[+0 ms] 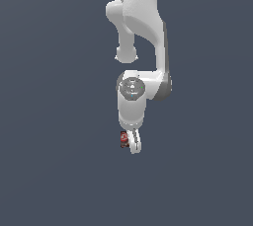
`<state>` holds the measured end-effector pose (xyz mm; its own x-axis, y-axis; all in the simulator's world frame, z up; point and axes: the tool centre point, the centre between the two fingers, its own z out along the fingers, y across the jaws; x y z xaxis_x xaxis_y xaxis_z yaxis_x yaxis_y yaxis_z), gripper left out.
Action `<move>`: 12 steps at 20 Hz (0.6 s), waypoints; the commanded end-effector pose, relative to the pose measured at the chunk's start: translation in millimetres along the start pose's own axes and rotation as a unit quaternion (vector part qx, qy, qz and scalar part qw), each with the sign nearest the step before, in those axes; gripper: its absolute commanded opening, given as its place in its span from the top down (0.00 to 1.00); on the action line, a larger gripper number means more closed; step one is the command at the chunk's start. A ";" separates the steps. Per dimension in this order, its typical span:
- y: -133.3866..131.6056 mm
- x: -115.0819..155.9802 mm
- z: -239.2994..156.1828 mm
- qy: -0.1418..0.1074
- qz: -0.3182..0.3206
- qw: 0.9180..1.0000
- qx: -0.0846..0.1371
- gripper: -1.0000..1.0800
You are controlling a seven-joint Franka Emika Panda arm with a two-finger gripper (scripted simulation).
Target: Pick up the object and move it to a goal position.
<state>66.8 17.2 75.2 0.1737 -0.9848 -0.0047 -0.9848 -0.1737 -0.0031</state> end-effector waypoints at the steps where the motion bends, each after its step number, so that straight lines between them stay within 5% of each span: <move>1: -1.2 0.5 3.7 0.001 0.020 1.000 -0.001 0.04; 12: -2.4 1.0 9.5 0.002 0.046 0.999 -0.002 0.04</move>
<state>69.3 16.7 65.9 0.0833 -0.9965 -0.0002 -0.9965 -0.0833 0.0003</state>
